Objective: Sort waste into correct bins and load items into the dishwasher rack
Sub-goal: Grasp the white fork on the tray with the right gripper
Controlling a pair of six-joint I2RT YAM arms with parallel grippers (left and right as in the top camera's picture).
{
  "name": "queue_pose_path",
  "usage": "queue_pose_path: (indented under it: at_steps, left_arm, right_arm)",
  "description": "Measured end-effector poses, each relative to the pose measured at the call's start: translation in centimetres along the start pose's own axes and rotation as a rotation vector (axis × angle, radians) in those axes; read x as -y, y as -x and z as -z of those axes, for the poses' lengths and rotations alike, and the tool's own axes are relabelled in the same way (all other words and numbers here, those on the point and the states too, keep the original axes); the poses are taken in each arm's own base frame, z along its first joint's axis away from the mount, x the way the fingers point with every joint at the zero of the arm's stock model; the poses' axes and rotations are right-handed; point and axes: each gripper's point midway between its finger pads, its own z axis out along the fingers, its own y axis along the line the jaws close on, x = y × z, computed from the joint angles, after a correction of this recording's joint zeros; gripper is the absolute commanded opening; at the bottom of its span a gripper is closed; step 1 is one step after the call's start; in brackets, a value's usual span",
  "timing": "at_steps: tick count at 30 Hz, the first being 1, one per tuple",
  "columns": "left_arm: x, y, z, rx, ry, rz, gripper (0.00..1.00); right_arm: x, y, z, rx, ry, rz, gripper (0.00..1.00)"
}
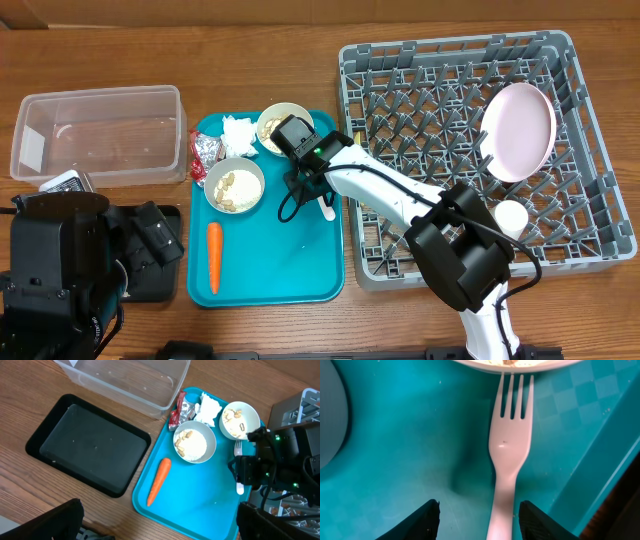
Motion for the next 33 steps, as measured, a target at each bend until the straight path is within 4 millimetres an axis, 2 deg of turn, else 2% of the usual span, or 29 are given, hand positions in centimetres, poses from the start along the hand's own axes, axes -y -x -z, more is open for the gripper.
queue_pose_path:
  at_steps: [8, 11, 18, 21, 27, 30, 33]
  left_arm:
    - [0.0, 0.0, 0.0, 0.000, 0.000, 0.000, 1.00]
    - [0.0, 0.0, 0.0, 0.000, 0.000, 0.000, 1.00]
    - [0.0, 0.0, 0.0, 0.000, 0.000, 0.000, 1.00]
    - [0.0, 0.0, 0.0, 0.000, 0.000, 0.000, 1.00]
    - [0.0, 0.0, 0.0, 0.000, 0.000, 0.000, 1.00]
    - [0.0, 0.0, 0.0, 0.000, 0.000, 0.000, 1.00]
    - [0.0, 0.0, 0.0, 0.000, 0.000, 0.000, 1.00]
  right_arm:
    - [0.0, -0.3, -0.8, -0.015, 0.000, -0.009, 0.36]
    - [0.0, -0.4, -0.9, -0.017, 0.000, -0.013, 0.35]
    - [0.0, -0.9, -1.3, -0.030, 0.002, -0.012, 0.10]
    - [0.1, -1.2, -1.3, -0.044, -0.002, -0.021, 0.05]
    - [0.5, -2.6, -0.1, -0.126, -0.025, -0.035, 0.04]
    - [0.3, -1.9, 1.3, -0.125, -0.025, -0.047, 0.04]
    - [0.1, -0.7, 3.5, -0.096, -0.016, -0.056, 0.04]
